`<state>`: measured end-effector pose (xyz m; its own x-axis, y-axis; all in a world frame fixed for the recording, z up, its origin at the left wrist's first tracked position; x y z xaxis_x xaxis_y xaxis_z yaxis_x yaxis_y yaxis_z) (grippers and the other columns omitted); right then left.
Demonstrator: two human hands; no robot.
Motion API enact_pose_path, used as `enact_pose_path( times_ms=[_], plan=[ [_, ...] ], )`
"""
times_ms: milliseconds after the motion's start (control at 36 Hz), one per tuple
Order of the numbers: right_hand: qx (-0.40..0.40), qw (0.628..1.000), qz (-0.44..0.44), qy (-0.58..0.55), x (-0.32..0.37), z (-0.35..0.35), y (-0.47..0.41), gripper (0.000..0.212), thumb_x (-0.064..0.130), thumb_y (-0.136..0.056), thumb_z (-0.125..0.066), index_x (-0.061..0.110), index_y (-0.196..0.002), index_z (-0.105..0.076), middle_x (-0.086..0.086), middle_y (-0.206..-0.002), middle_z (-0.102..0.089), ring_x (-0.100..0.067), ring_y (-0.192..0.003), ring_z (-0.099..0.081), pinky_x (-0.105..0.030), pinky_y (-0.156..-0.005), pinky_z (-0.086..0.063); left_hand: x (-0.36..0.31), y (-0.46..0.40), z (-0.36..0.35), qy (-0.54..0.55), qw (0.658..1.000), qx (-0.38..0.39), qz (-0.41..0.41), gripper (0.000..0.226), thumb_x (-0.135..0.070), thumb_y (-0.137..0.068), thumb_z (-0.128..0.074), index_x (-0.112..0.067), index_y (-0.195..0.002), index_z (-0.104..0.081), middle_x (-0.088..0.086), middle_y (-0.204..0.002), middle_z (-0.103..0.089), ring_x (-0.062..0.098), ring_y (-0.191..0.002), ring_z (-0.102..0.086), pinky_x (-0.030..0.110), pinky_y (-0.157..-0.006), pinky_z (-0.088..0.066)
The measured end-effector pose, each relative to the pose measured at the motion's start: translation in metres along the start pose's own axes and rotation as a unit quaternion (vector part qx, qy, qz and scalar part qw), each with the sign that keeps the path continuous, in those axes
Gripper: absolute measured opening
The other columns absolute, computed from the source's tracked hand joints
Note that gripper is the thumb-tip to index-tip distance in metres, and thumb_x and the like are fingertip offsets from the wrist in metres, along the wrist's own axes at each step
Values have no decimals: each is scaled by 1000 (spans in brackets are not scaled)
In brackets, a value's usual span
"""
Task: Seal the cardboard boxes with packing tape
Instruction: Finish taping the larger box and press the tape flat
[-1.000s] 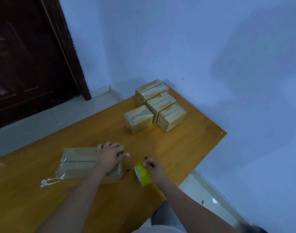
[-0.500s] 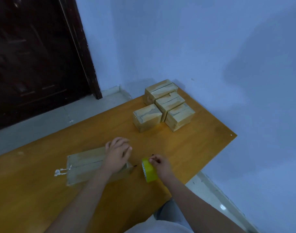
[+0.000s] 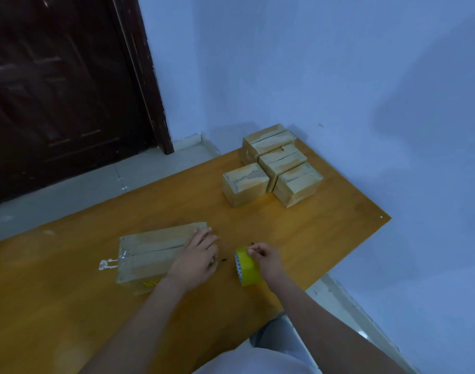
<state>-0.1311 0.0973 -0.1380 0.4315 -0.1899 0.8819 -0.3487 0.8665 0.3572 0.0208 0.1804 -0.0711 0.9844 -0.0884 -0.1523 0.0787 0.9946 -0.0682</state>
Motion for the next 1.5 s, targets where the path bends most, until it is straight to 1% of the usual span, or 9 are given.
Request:
enact_pose_path(
  times_ms=[194, 250, 361, 667, 861, 972, 1167, 1361, 1500],
  plan=[
    [-4, 1000, -5, -9, -2, -1, -1, 18, 14, -92, -58, 14, -74, -61, 3, -69, -53, -14, -69, -48, -29, -65, -39, -4, -2, 3, 10, 999, -17, 50, 26, -18, -62, -85, -20, -64, -59, 4, -105, -69, 29, -119, -57, 47, -101, -40],
    [-3, 1000, -6, -7, -1, -1, -2, 19, 14, -91, -59, 17, -73, -60, 3, -69, -54, -14, -69, -49, -30, -66, -40, -2, -1, 0, 22, 996, -20, 79, 12, -18, -73, -76, -15, -82, -69, 5, -115, -66, 27, -128, -48, 44, -108, -31],
    [4, 1000, -3, -3, 2, -3, -1, 20, 16, -92, -58, 20, -73, -60, 4, -70, -53, -12, -68, -49, -28, -64, -39, -3, -6, -6, 62, 989, 20, 135, 42, -19, -92, -47, -19, -134, -51, -4, -143, -43, 18, -145, -14, 34, -119, -4],
    [27, 998, -17, 48, 10, -7, -4, 10, 17, -92, -60, 12, -98, -66, 0, -90, -61, -18, -88, -56, -21, -67, -41, -3, -12, 5, 96, 971, -2, 218, 34, -14, -97, -39, -28, -122, -57, -12, -136, -48, 11, -144, -10, 29, -115, -5],
    [18, 957, 125, 262, 39, -16, 6, 20, 14, -93, -56, 11, -108, -69, -3, -94, -64, -19, -79, -59, -22, -61, -37, 1, -12, 4, 168, 962, -15, 215, 34, -7, -97, -39, -21, -124, -55, -9, -140, -46, 13, -143, -16, 32, -117, -14],
    [77, 910, 155, 376, 27, -37, 9, 29, 14, -95, -52, 15, -122, -62, -5, -107, -62, -22, -81, -60, -30, -65, -46, 18, 2, 21, 329, 906, -117, 238, 36, 0, -96, -41, -15, -125, -56, -3, -142, -45, 15, -139, -27, 35, -116, -22],
    [118, 882, 120, 440, -3, -55, 18, 48, 15, -95, -44, 23, -142, -37, 1, -128, -52, -19, -110, -53, -35, -82, -52, 98, 91, 56, 238, 818, -293, 434, 36, -7, -86, -46, 0, -121, -56, 17, -132, -50, 37, -129, -37, 49, -110, -29],
    [26, 868, 35, 494, 12, -46, 20, 45, 31, -95, -46, 22, -136, -29, -11, -141, -17, -33, -131, -21, -43, -106, -30, 143, 133, 4, 359, 738, -97, 564, 48, -35, -102, -35, -4, -139, -38, 19, -144, -38, 36, -131, -36, 44, -106, -33],
    [100, 976, 86, 175, 53, -75, 8, 56, 46, -96, -42, 23, -146, -30, -2, -144, -25, -21, -133, -30, -39, -108, -34, 142, 138, -11, 416, 694, -105, 578, 51, -38, -102, -32, -6, -141, -36, 18, -137, -47, 38, -121, -46, 42, -95, -38]
  ],
)
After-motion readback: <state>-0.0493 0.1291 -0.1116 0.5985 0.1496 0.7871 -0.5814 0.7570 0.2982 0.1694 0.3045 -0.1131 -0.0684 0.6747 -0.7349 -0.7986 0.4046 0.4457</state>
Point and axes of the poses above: each hand's wrist, its own y-axis away from the middle knuckle, its own z-axis out of the back of the hand, x = y × z, the point moved 9 cm from there along -y, towards the middle knuckle
